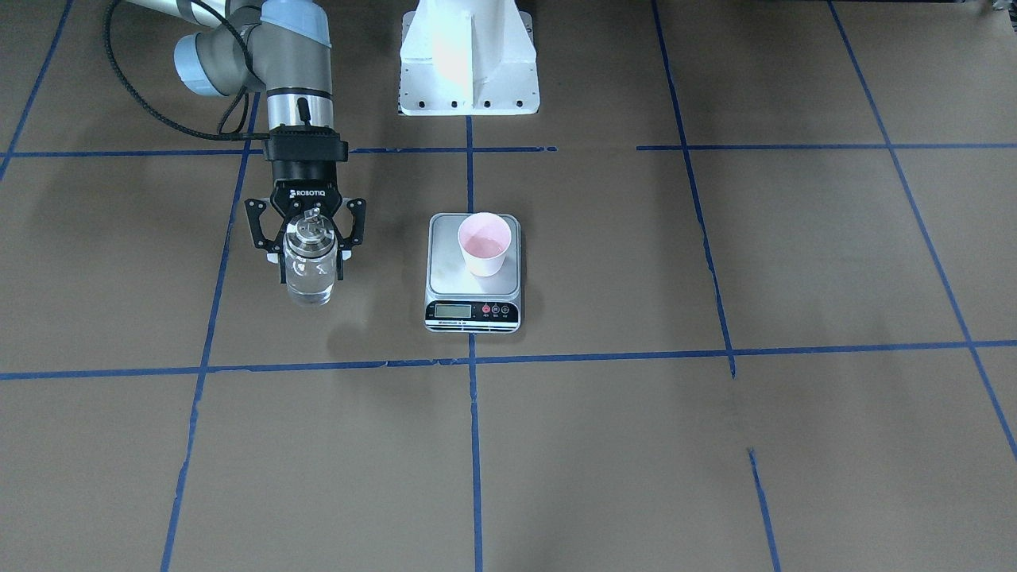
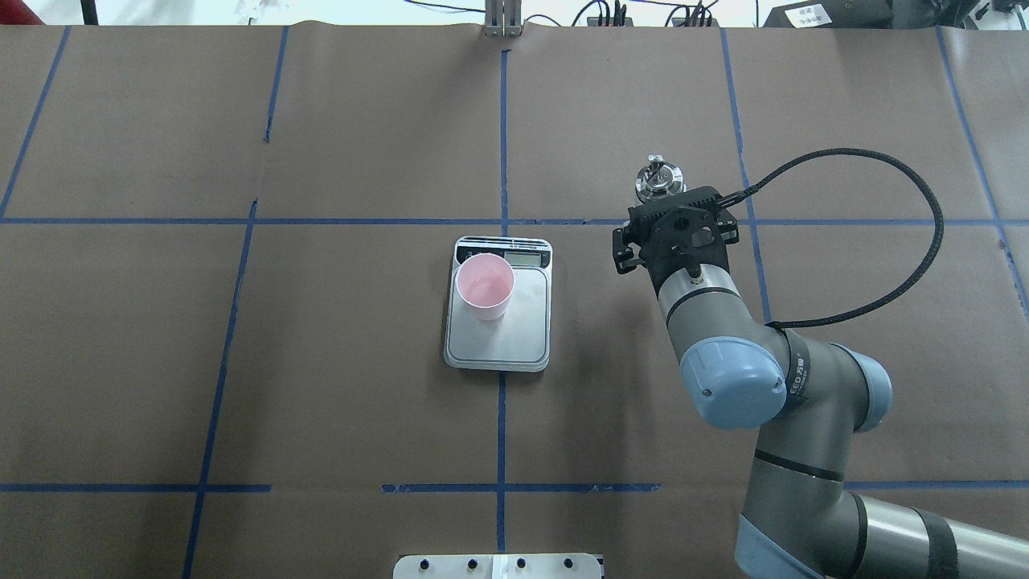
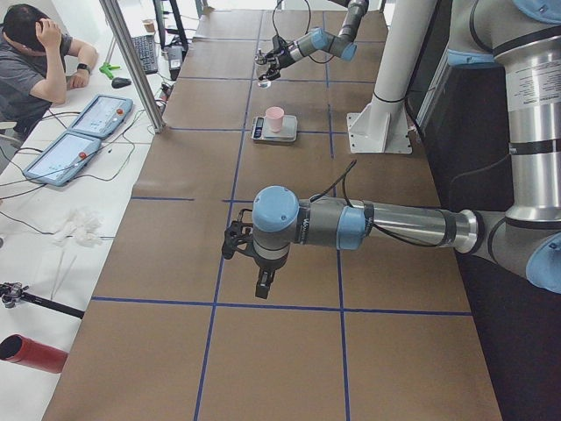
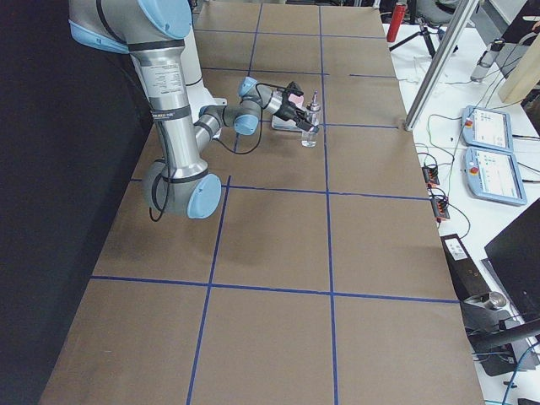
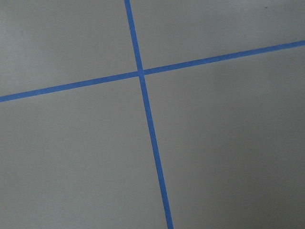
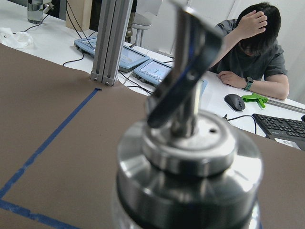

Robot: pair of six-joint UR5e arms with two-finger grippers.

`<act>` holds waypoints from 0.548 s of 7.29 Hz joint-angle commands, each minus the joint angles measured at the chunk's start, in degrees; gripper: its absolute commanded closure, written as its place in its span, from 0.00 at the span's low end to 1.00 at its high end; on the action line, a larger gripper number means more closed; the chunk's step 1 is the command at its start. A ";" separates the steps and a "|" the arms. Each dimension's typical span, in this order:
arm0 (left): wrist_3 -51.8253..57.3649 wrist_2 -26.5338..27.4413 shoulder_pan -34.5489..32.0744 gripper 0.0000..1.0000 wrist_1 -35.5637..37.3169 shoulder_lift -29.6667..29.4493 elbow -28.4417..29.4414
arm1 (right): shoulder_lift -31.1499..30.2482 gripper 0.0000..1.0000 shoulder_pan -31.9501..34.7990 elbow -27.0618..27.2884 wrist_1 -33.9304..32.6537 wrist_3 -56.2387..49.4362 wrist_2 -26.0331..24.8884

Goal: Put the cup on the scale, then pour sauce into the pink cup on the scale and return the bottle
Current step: 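Lift the sauce bottle with the right gripper toward the scale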

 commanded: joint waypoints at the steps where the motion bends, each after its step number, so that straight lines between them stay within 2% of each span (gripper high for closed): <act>1: 0.16 0.00 0.00 0.00 0.00 0.00 0.03 | 0.59 1.00 0.17 0.09 -0.60 -2.28 -0.07; 4: 0.16 0.00 0.00 0.00 0.09 0.09 0.03 | 1.72 1.00 -0.10 -0.26 -0.68 -3.41 0.01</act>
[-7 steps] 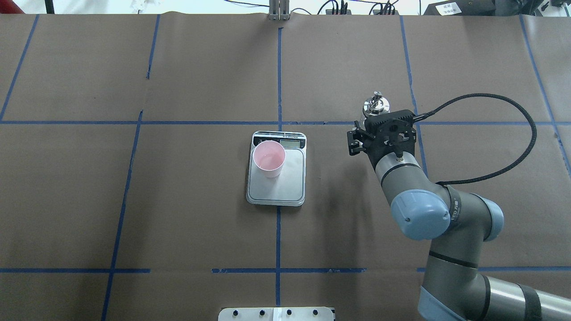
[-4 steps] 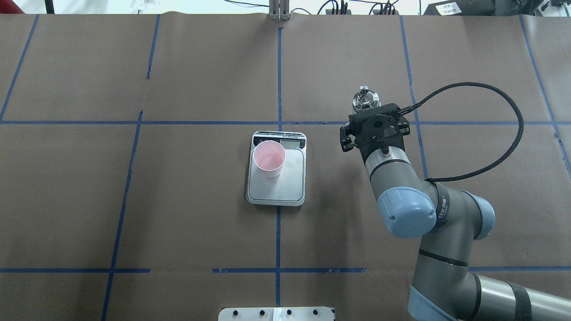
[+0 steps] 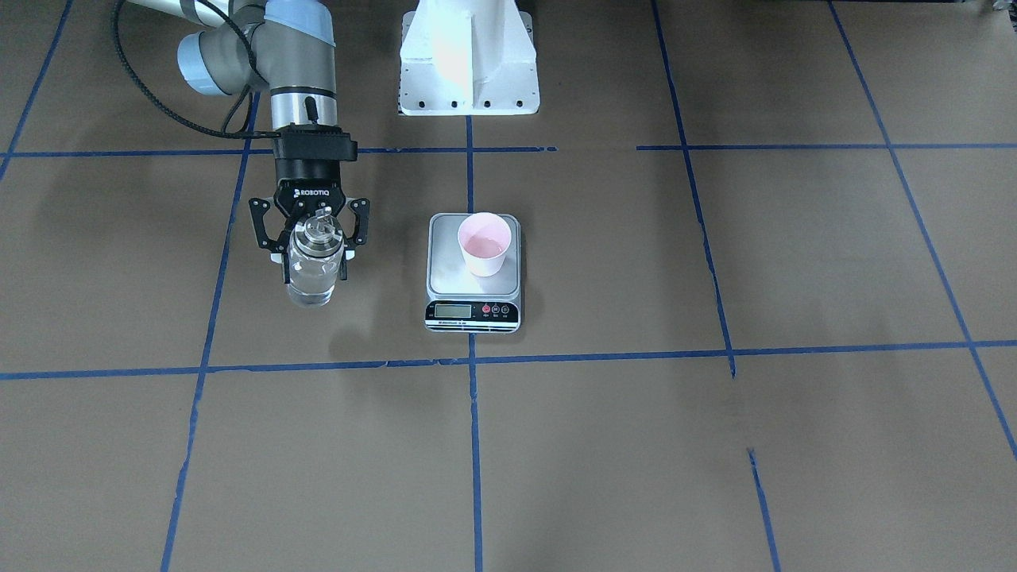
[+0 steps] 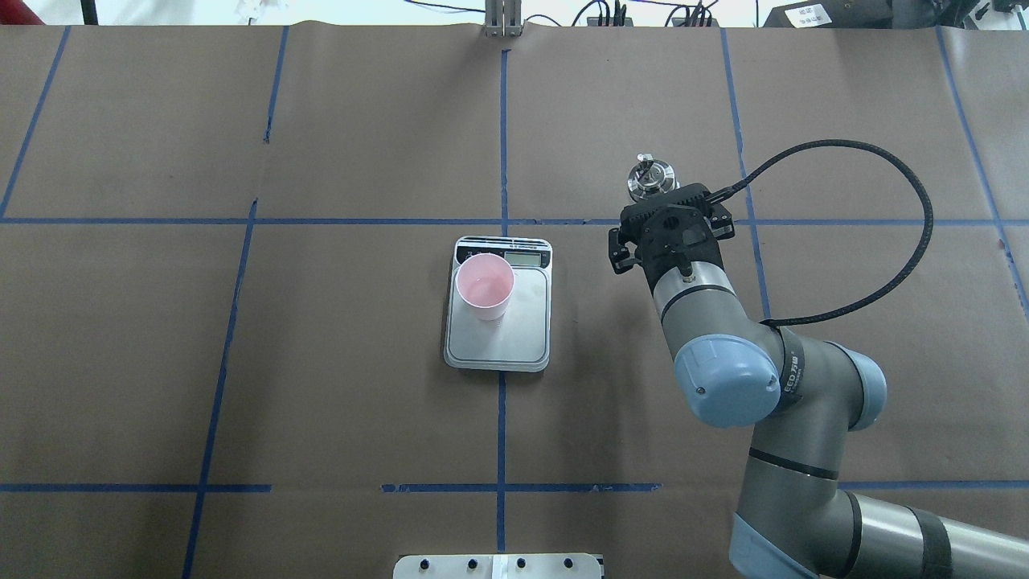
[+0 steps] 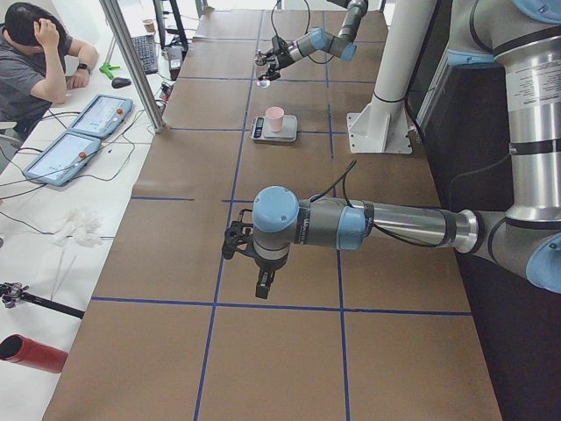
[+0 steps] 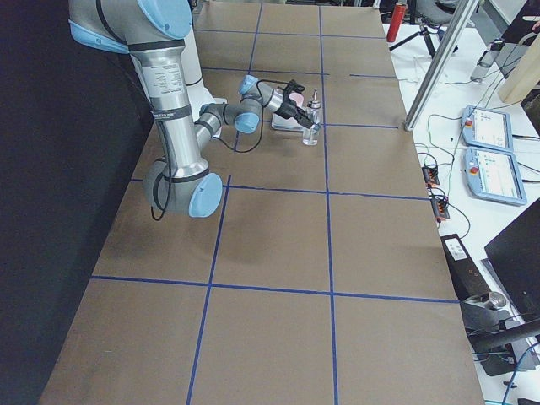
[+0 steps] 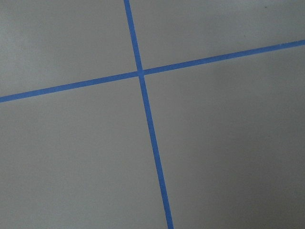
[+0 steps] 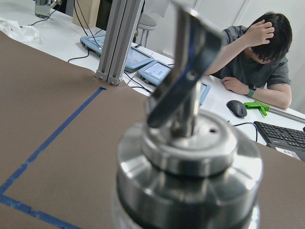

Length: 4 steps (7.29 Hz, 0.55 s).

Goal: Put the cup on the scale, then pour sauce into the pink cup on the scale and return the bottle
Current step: 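Lift the sauce bottle with the right gripper toward the scale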

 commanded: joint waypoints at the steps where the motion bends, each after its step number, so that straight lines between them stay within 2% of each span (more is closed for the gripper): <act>1: 0.09 0.00 0.00 0.00 0.03 0.04 0.18 | 0.75 1.00 -0.21 -0.19 -0.13 -3.54 0.11; 3: 0.09 0.00 0.09 0.00 0.12 0.04 0.44 | 0.67 1.00 -1.26 -0.10 -1.08 -10.76 -1.72; 4: 0.09 0.09 0.00 0.00 0.12 0.13 0.53 | 1.27 1.00 -4.05 -0.19 -8.05 -12.09 -7.83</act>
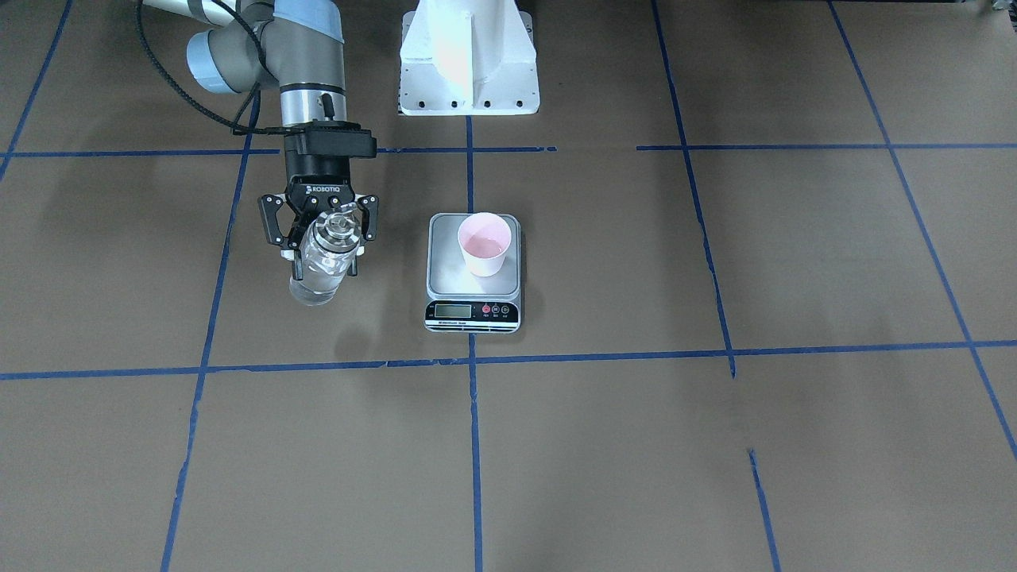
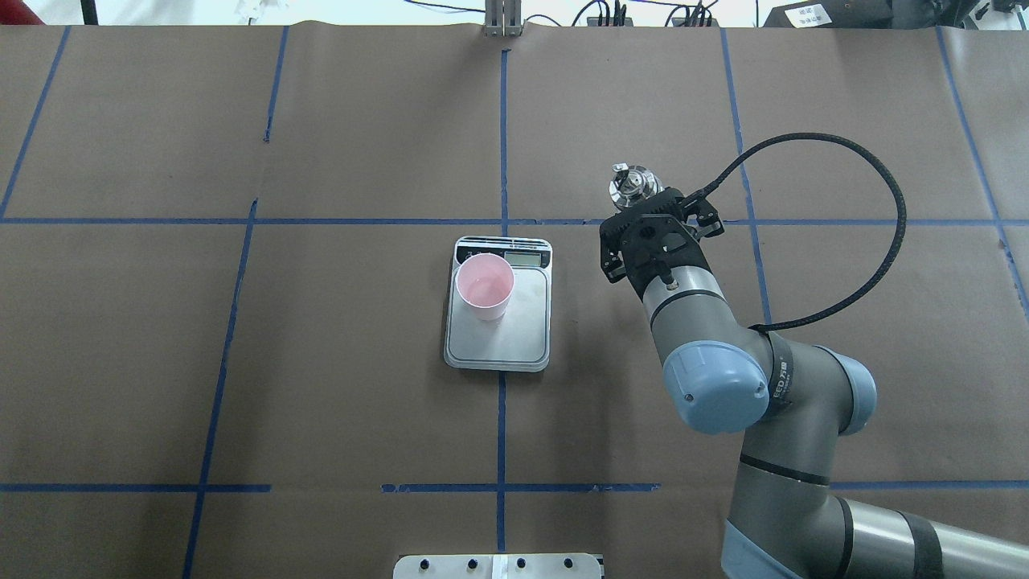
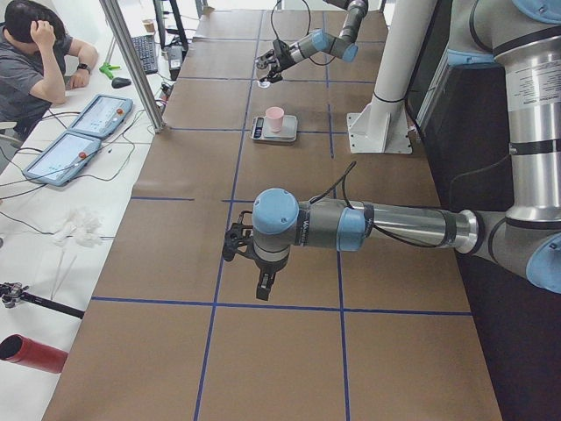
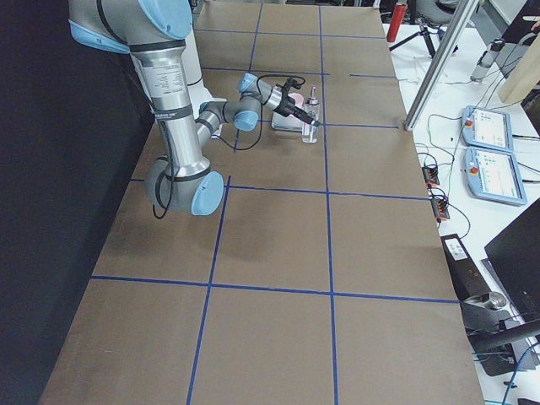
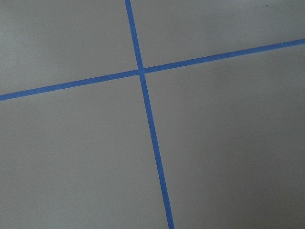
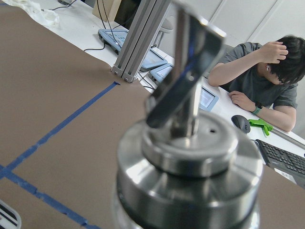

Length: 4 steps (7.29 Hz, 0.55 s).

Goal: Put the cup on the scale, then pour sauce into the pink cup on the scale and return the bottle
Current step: 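Lift the sauce bottle with the right gripper toward the scale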

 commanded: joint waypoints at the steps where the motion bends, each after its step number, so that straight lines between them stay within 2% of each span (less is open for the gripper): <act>1: 0.00 -0.02 0.05 0.00 0.03 0.15 0.12 | 3.72 1.00 -3.22 -0.06 -13.41 -2.49 -6.97; 2: 0.00 -0.02 0.05 0.00 0.03 0.15 0.21 | 5.58 1.00 -4.88 -0.23 -20.27 -2.49 -9.86; 3: 0.00 -0.02 0.05 0.00 0.03 0.15 0.21 | 6.03 1.00 -6.29 -0.32 -22.95 -2.49 -14.58; 4: 0.00 -0.02 0.05 0.00 0.03 0.15 0.30 | 6.21 1.00 -7.00 -1.37 -24.20 -4.76 -15.76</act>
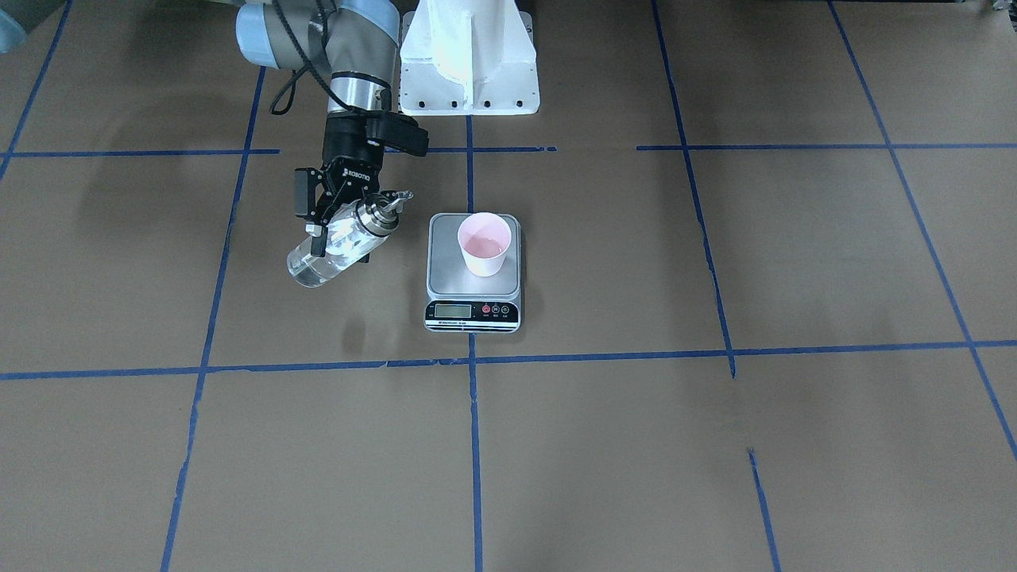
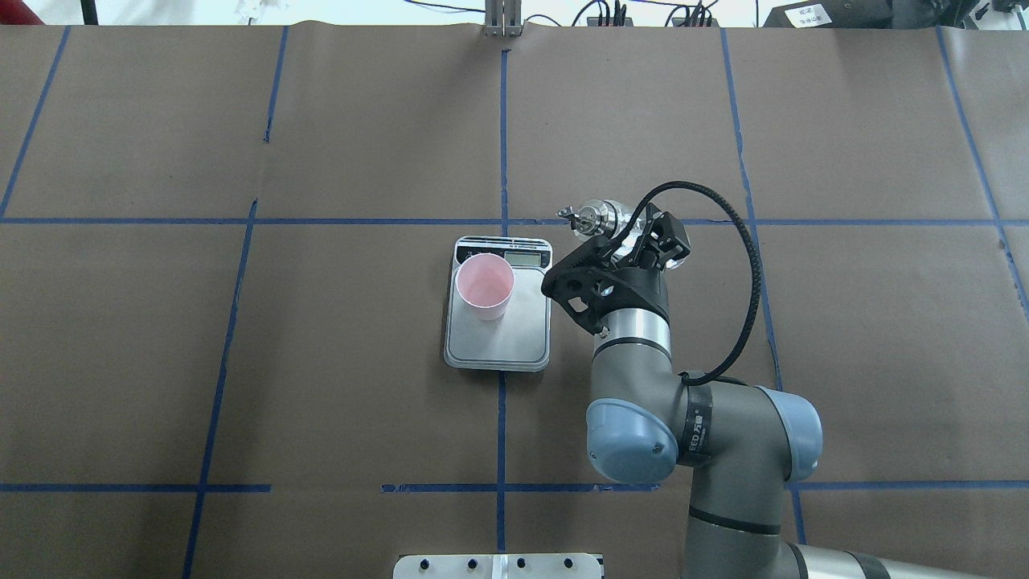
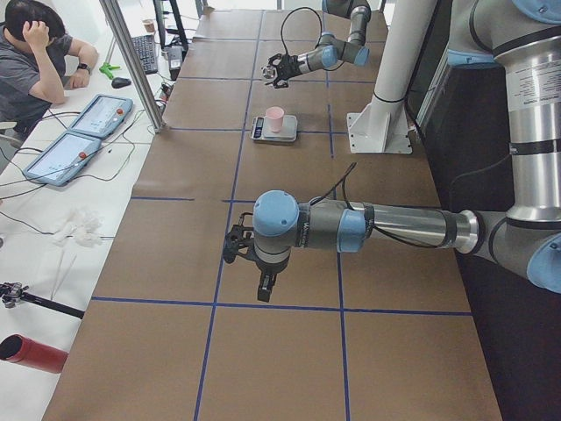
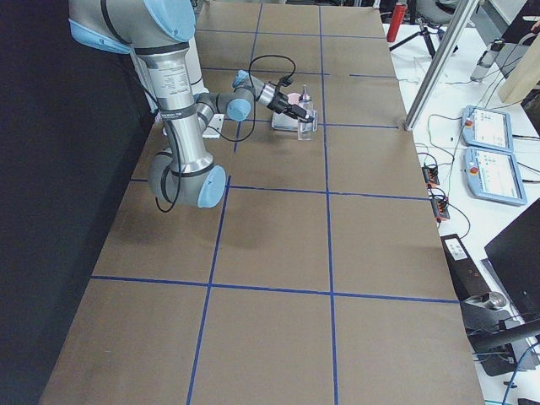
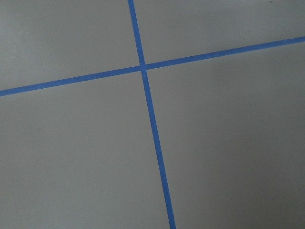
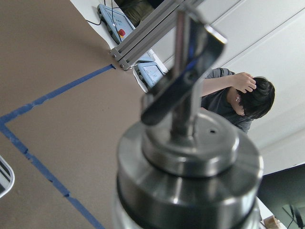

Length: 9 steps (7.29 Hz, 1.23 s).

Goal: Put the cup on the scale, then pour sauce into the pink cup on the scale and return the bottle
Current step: 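Tilt the sauce bottle with the right gripper over the pink cup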

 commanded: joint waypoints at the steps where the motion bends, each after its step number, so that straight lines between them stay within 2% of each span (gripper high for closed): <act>1: 0.00 0.00 0.01 0.00 0.00 0.01 0.08 | 1.53 1.00 -1.21 -1.83 -3.83 -4.67 -3.95; 2: 0.00 0.00 0.01 0.00 0.00 0.01 0.08 | 1.63 1.00 -1.21 -2.97 -3.92 -5.05 -4.92; 4: 0.00 0.00 0.01 0.00 0.09 0.01 0.08 | 4.33 1.00 -0.95 -9.10 -4.10 -6.36 -7.73; 5: 0.00 0.00 0.01 0.00 0.00 0.01 0.08 | 5.40 1.00 -0.95 -9.30 -4.10 -6.72 -7.92; 9: 0.00 0.00 0.01 0.00 0.09 0.01 0.17 | 6.99 1.00 -1.12 -16.33 -4.19 -11.90 -16.86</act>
